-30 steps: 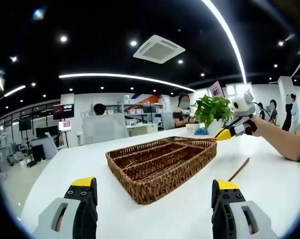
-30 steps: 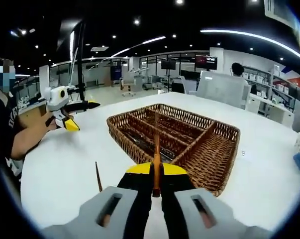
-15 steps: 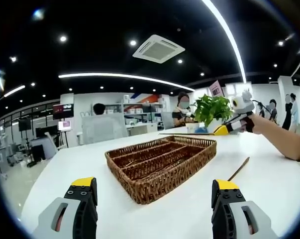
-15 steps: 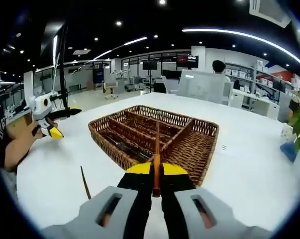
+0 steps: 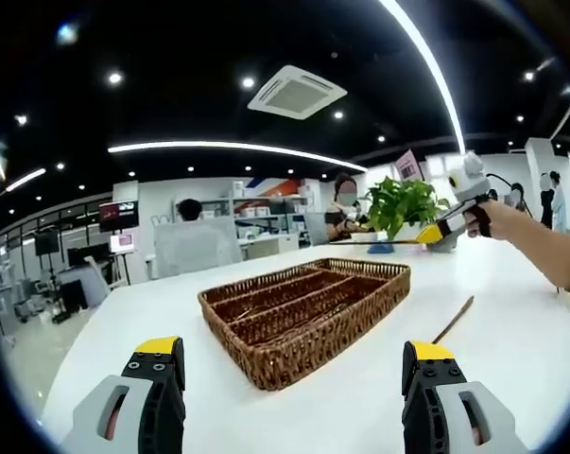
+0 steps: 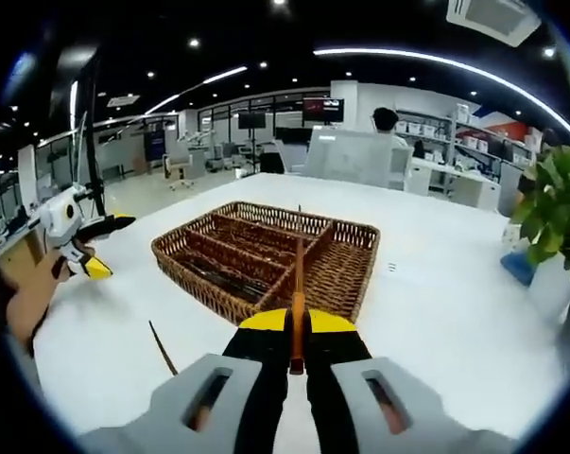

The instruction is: Arrange the knives, forks, and spoons in their matching storage slots by inserting each utensil handle-first until every utensil is classified and aligned in the correct compartment

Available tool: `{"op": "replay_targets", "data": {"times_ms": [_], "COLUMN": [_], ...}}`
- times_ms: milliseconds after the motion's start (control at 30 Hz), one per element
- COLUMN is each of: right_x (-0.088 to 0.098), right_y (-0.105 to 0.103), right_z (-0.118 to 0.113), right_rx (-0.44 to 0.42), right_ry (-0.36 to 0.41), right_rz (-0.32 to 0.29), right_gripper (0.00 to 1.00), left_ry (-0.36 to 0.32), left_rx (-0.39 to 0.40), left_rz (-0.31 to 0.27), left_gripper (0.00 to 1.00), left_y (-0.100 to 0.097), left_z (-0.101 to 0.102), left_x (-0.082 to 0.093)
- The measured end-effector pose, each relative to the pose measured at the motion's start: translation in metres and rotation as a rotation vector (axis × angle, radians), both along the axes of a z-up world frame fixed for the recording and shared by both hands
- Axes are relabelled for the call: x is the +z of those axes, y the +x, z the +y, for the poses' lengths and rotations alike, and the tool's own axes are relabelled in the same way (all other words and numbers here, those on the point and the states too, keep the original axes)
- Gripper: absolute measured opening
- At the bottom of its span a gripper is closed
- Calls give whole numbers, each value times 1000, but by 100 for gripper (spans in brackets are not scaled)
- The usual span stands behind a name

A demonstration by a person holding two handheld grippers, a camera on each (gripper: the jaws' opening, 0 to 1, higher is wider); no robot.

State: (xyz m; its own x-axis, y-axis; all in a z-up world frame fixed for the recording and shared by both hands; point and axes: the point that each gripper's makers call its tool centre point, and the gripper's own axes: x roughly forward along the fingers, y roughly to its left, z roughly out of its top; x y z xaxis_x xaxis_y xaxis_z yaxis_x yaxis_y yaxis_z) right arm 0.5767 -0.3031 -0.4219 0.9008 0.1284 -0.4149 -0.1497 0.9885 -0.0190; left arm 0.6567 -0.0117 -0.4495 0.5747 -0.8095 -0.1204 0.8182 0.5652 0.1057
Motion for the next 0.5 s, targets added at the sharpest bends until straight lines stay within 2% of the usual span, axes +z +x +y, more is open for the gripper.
{"op": "replay_targets", "data": {"times_ms": [167, 233, 333, 500], "right_x": [8, 10, 8, 5], "right_y": [-5, -5, -8, -10], "right_z": [-14, -18, -24, -28], "right_rx": [-77, -92, -127, -154], "right_ry": [31, 39, 37, 34], "right_rz": [15, 18, 34, 45], "right_gripper": [3, 3, 3, 3], "left_ry": [-10, 21, -13, -18], "left_rx": [5, 31, 22, 25], "left_rz": [1, -22, 1, -4], "left_gripper": [100, 100, 100, 100], "left_y": [2, 7, 6, 6], "left_z": [2, 6, 6, 7], "left_x": [0, -3, -2, -1]}}
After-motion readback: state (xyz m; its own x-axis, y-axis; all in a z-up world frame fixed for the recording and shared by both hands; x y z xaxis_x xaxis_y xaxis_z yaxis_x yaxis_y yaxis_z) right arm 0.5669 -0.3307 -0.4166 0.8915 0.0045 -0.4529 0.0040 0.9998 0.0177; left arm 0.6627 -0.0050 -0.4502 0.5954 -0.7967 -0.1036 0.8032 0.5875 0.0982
